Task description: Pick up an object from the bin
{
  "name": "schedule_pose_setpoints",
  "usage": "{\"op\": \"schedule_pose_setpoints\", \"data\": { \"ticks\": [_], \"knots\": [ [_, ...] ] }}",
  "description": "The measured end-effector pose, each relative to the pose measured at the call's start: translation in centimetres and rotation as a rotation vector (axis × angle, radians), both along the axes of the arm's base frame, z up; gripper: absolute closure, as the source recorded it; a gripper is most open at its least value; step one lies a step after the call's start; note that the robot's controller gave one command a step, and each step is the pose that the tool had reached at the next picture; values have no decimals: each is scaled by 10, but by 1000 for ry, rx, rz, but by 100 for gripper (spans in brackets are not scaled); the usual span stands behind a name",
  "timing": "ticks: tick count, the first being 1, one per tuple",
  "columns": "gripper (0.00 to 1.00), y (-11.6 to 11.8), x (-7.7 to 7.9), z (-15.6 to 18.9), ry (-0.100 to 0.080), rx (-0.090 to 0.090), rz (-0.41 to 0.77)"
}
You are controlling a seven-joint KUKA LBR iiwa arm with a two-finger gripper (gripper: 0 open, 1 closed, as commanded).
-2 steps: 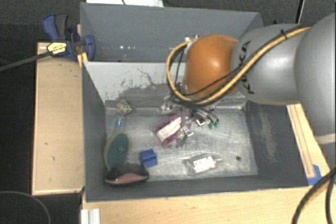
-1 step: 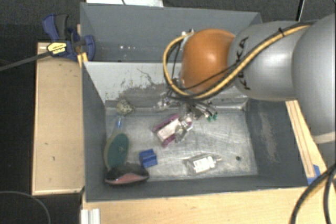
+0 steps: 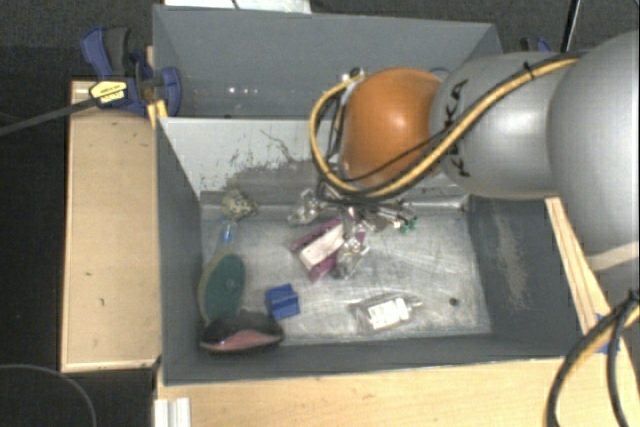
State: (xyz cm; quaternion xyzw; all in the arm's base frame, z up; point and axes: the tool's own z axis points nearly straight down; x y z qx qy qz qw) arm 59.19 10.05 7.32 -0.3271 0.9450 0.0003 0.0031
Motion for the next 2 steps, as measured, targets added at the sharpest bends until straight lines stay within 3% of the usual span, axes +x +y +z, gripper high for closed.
{"op": "schedule_pose_setpoints", "data": {
  "ticks": [1,2],
  "knots": [
    [0,1,1,1,0,1,-6],
    [100,1,3,3,-5,2,-9]
  ]
}}
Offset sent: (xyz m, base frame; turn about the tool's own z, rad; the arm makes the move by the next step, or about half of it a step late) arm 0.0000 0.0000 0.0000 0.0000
